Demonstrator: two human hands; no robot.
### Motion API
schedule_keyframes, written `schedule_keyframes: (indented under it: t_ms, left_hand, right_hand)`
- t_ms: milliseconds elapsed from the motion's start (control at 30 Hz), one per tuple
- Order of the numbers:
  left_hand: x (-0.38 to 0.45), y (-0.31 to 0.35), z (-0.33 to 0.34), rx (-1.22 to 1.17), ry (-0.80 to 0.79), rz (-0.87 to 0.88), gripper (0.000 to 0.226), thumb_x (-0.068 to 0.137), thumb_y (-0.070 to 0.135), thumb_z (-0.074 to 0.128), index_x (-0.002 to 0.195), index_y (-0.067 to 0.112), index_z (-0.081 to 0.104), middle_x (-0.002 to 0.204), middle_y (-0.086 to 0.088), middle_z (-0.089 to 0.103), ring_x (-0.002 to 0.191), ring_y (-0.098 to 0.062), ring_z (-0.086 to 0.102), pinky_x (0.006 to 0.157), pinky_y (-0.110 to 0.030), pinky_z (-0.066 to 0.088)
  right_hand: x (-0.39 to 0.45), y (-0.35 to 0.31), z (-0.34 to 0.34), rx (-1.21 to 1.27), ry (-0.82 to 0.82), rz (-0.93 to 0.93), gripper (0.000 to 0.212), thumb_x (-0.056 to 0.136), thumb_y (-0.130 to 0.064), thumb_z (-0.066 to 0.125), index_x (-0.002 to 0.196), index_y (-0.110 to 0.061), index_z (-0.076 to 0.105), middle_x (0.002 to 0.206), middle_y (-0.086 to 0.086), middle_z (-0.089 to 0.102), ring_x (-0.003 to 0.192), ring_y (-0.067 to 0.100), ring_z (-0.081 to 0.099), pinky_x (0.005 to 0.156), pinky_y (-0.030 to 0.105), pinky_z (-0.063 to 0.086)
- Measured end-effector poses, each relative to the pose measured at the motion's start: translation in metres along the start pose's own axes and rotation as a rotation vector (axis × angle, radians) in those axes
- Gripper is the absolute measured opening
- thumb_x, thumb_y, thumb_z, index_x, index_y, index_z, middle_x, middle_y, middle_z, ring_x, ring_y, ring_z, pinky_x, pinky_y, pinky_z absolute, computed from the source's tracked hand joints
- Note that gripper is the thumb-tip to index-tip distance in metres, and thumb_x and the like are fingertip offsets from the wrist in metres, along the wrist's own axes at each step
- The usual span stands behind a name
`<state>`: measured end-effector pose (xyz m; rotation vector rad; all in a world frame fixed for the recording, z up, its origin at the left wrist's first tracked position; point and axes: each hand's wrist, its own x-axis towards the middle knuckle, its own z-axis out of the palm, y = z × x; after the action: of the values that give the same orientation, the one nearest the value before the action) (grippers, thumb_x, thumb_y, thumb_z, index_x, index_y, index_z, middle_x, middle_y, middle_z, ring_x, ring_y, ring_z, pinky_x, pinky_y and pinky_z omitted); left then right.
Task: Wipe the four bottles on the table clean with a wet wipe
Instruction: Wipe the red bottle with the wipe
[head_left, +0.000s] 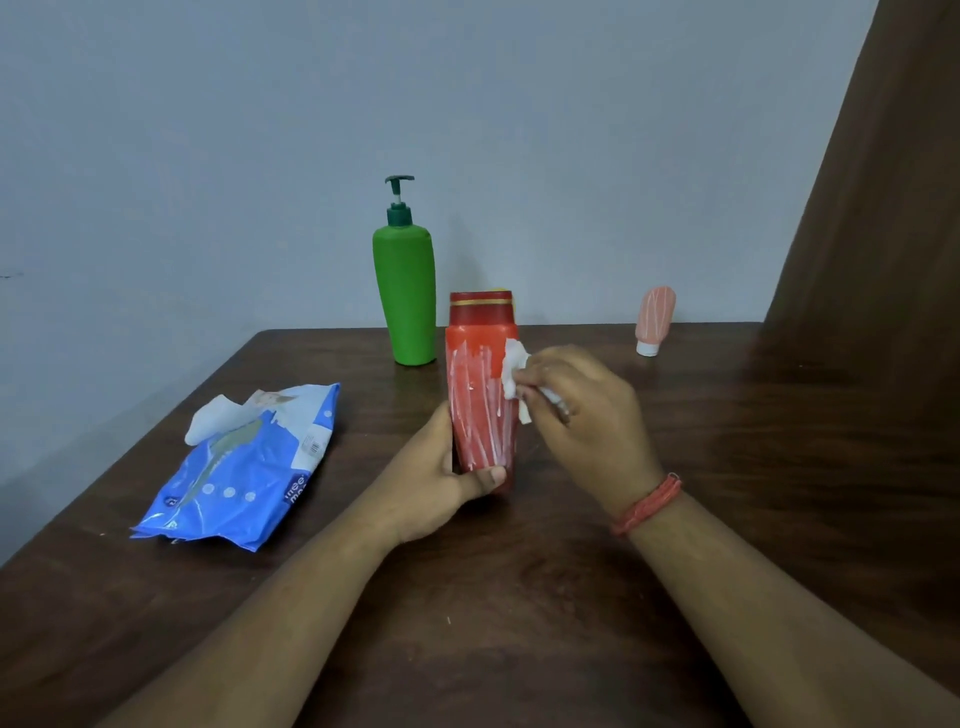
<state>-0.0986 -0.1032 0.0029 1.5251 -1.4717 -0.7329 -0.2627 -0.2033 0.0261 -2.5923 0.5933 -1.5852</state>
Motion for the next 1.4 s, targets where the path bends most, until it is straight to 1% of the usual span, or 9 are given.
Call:
schedule_keyframes:
  t_ms: [133,300,433,633,733,1000,1133,1300,1400]
  left_hand:
    - [-0.001,0.0,0.004,0.018,-0.071,0.008,0.089,0.087,0.021,0.077,0.154,0.036,0.02,0.144,0.023,0.046,0.134,0.006,0.043,0.116,-0.027,0.034]
    - [-0.002,0.0,0.002,-0.121,-0.052,-0.002,0.085,0.088,0.013,0.075,0.153,0.032,0.023,0.142,0.021,0.05,0.13,0.008,0.047,0.113,-0.023,0.038]
    - [-0.003,-0.001,0.003,-0.14,-0.105,-0.003,0.084,0.087,0.019,0.075,0.153,0.031,0.023,0.141,0.02,0.051,0.128,0.009,0.048,0.106,-0.017,0.042]
    - [0.0,-0.008,-0.001,-0.275,0.024,-0.001,0.067,0.09,-0.001,0.068,0.145,0.026,0.04,0.133,0.011,0.063,0.124,-0.001,0.057,0.104,-0.022,0.046]
    - [-0.001,-0.007,-0.001,-0.25,-0.039,-0.002,0.071,0.09,0.004,0.07,0.146,0.029,0.035,0.136,0.011,0.059,0.123,0.002,0.056,0.099,-0.017,0.047]
    - [0.003,-0.015,-0.006,-0.384,0.023,-0.025,0.074,0.081,0.017,0.075,0.146,0.023,0.04,0.136,0.005,0.063,0.129,-0.012,0.057,0.113,-0.04,0.042]
    - [0.003,-0.014,-0.004,-0.318,-0.066,-0.01,0.08,0.081,0.025,0.076,0.15,0.029,0.035,0.139,0.012,0.06,0.13,-0.006,0.054,0.108,-0.031,0.044]
    - [0.005,-0.019,-0.009,-0.544,0.038,-0.064,0.073,0.082,0.015,0.077,0.145,0.016,0.041,0.134,-0.008,0.064,0.124,-0.027,0.062,0.098,-0.043,0.054]
    - [0.004,-0.016,-0.008,-0.584,0.002,-0.076,0.068,0.082,0.015,0.075,0.142,0.019,0.043,0.134,-0.009,0.063,0.119,-0.027,0.065,0.084,-0.037,0.058]
  right_hand:
    - [0.007,-0.001,-0.004,0.038,0.15,0.123,0.018,0.094,-0.008,0.066,0.111,-0.01,0.071,0.109,0.003,0.069,0.102,0.006,0.06,0.088,0.013,0.047]
    - [-0.002,0.001,0.001,0.011,-0.026,0.03,0.016,0.091,-0.013,0.072,0.106,-0.009,0.074,0.107,0.005,0.069,0.1,0.007,0.06,0.089,0.008,0.043]
    - [0.004,0.001,0.003,0.037,0.071,0.074,0.015,0.092,-0.013,0.068,0.103,-0.007,0.075,0.106,0.006,0.069,0.099,0.008,0.06,0.09,0.006,0.042]
    - [-0.006,0.003,0.006,0.115,-0.217,-0.03,0.011,0.089,-0.011,0.072,0.099,-0.009,0.075,0.101,0.001,0.066,0.093,0.011,0.062,0.082,0.024,0.053]
    - [-0.002,0.002,0.007,0.093,-0.082,0.042,0.01,0.09,-0.009,0.071,0.1,-0.009,0.074,0.104,0.004,0.067,0.096,0.013,0.063,0.085,0.024,0.052]
    - [-0.008,0.0,0.009,0.204,-0.248,0.039,0.008,0.088,-0.008,0.074,0.095,-0.011,0.075,0.096,-0.003,0.067,0.09,0.004,0.062,0.08,0.01,0.047]
    - [-0.004,-0.001,0.01,0.209,-0.094,0.131,0.007,0.09,-0.01,0.073,0.096,-0.013,0.074,0.1,-0.003,0.067,0.094,0.005,0.063,0.083,0.015,0.051]
    - [-0.008,0.0,0.008,0.274,-0.362,0.081,0.007,0.087,-0.011,0.076,0.092,-0.015,0.075,0.093,-0.006,0.065,0.088,0.005,0.063,0.075,0.013,0.048]
    - [-0.008,-0.001,0.011,0.245,-0.269,0.088,0.007,0.087,-0.008,0.075,0.092,-0.013,0.075,0.094,-0.004,0.066,0.089,0.004,0.062,0.077,0.01,0.046]
